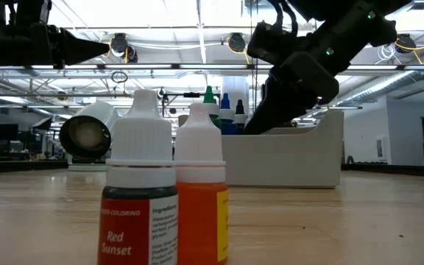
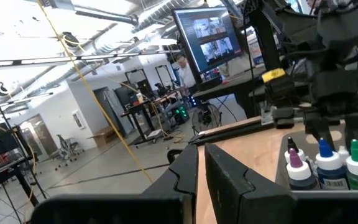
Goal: Pick & Place food coloring
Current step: Put the small orange food coloring bottle into the bin, then put the small purple food coloring bottle into the bin
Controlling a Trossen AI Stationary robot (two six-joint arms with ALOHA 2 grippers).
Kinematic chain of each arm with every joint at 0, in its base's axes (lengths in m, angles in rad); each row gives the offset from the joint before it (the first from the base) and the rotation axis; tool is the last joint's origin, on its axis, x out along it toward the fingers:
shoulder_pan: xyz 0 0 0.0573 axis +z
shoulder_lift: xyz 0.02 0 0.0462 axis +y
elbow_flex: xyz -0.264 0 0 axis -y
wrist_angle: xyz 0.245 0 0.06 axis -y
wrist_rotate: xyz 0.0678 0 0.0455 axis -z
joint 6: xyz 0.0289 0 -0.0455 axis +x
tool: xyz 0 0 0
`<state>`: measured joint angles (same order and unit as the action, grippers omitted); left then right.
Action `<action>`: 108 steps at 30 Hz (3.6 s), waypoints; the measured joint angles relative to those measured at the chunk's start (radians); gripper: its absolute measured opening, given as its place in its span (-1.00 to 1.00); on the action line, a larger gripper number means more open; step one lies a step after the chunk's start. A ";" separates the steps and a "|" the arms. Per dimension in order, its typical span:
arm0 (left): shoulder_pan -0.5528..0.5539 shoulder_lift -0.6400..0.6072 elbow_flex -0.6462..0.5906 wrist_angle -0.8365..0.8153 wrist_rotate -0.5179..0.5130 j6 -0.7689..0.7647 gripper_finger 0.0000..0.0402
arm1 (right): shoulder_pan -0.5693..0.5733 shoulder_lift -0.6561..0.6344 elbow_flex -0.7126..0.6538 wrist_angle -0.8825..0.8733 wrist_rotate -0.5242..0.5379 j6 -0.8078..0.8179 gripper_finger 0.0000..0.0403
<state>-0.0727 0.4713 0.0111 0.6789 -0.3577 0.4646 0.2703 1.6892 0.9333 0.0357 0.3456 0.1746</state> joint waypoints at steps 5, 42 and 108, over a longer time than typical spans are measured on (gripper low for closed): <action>0.000 0.000 0.000 0.004 0.000 0.002 -0.81 | 0.006 0.004 -0.001 -0.003 0.023 0.034 -0.72; 0.000 0.000 0.000 0.011 0.028 -0.002 -0.81 | -0.007 0.042 -0.002 -0.018 -0.038 0.042 -0.42; 0.000 0.000 0.000 0.041 0.038 -0.163 -0.81 | -0.282 -1.378 -0.915 0.321 -0.401 -0.191 -1.00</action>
<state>-0.0723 0.4713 0.0112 0.7200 -0.3195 0.3011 -0.0120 0.3111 0.0180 0.3570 -0.0555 -0.0163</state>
